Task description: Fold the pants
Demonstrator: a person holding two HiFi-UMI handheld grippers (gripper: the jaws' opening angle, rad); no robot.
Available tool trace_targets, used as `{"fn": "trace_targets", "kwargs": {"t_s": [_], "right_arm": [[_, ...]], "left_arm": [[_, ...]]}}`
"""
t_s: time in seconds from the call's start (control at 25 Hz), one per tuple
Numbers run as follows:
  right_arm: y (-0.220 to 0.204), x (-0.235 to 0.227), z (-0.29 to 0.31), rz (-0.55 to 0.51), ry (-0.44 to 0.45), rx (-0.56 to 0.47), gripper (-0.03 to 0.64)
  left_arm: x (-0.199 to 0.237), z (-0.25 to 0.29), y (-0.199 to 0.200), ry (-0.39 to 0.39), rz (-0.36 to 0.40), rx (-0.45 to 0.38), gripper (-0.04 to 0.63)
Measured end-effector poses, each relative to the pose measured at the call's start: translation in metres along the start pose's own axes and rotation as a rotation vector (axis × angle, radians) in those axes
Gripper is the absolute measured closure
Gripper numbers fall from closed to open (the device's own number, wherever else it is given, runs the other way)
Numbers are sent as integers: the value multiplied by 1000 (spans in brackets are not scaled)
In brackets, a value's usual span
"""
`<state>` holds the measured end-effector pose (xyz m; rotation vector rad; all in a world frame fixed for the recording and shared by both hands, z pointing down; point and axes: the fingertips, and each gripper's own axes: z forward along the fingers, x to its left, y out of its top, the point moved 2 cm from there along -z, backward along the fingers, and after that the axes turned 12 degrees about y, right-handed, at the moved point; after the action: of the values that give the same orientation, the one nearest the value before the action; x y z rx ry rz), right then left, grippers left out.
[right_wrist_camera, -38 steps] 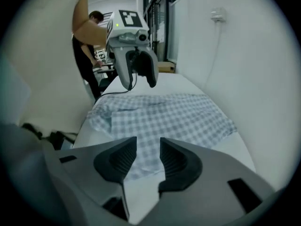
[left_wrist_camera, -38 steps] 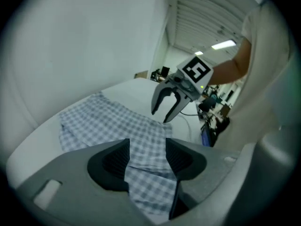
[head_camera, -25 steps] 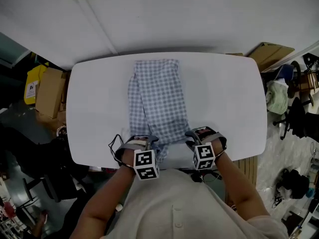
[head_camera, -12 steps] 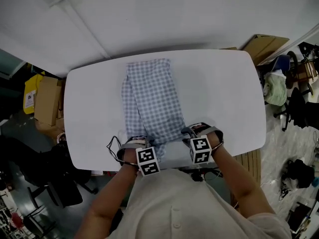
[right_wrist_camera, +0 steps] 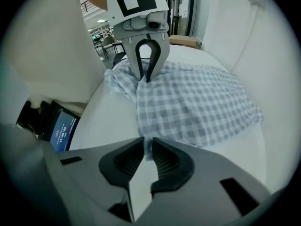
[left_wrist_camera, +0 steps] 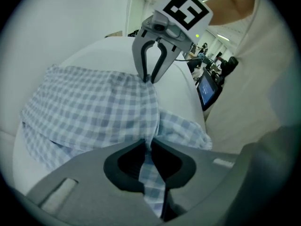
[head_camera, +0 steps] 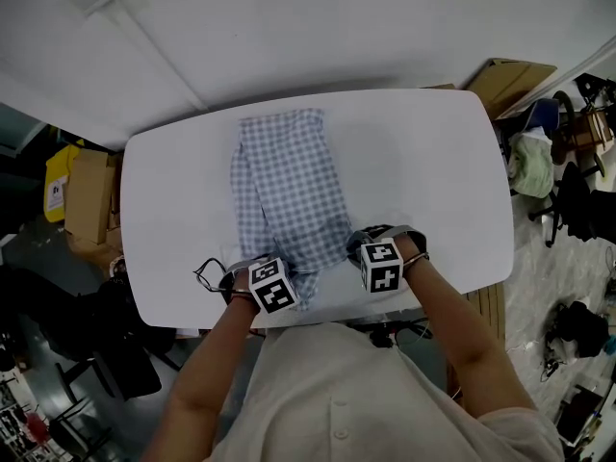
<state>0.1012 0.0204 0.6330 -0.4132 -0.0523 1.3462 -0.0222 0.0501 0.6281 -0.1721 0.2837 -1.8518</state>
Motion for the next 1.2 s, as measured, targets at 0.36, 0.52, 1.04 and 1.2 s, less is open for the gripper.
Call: {"fn": "trace_targets", "kwargs": {"t_s": [0.36,0.52,1.04,1.2], "right_arm": [[0,11,0,2,34,-40,463],[0,11,2,-38,-6,-27,469],[0,-4,-15,146,115,-98,584],[3,-11,-31,179,156,-121,586]], "left_arm": [[10,-19,6,-185,-226,-70,555],[20,-32,13,-271,-296,-92,555],[12,-27,8,-294,-260,-64,479],[11,-30,10,-237,-220,-73,456]]}}
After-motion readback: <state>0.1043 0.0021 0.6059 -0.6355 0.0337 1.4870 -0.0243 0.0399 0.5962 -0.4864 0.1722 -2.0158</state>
